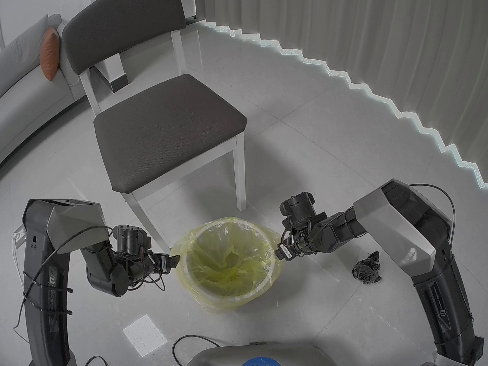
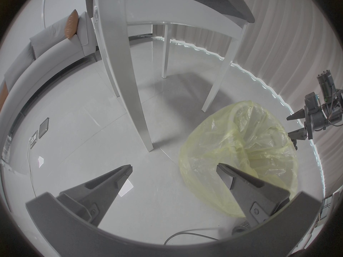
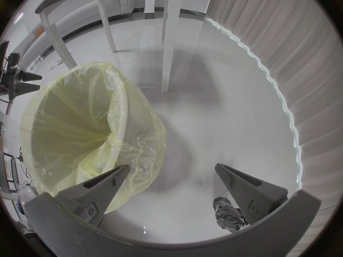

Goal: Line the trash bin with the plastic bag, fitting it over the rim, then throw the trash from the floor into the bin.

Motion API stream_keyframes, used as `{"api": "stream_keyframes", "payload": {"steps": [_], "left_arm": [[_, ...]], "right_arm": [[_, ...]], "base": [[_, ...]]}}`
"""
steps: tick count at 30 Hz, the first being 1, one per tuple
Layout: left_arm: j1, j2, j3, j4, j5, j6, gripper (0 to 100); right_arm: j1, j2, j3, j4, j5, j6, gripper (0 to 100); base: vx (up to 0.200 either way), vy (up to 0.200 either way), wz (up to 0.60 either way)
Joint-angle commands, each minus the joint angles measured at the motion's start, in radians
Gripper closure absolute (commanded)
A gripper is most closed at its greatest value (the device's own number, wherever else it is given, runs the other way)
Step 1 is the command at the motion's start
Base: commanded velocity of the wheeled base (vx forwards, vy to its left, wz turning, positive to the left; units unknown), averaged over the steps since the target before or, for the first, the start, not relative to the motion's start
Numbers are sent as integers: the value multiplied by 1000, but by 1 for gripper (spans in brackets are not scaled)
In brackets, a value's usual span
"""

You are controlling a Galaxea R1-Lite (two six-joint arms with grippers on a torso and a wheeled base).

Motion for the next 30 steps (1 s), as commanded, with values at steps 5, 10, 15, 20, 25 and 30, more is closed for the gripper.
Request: {"api": "stream_keyframes", "payload": {"steps": [5, 10, 15, 20, 25, 30], "left_arm": [[-8, 62, -232, 197, 0, -2, 0], [-25, 84, -370, 341, 0, -2, 0], [-34, 108, -495, 469, -2, -3, 0], [-39, 110, -528, 539, -3, -11, 0], [-28, 101, -487, 521, 4, -13, 0], [-2, 68, -358, 360, 3, -3, 0]], "right_arm": [[-9, -34, 12, 0, -3, -1, 0], [-9, -47, 28, 0, -3, -3, 0], [-9, -47, 45, 0, -3, -4, 0], [-9, -40, 46, 0, -3, -10, 0], [-9, -27, 40, 0, -3, -12, 0], [-9, 0, 17, 7, -3, -18, 0]], "base": [[0, 0, 0], [0, 0, 0], [0, 0, 0], [0, 0, 0], [0, 0, 0], [0, 0, 0]]}}
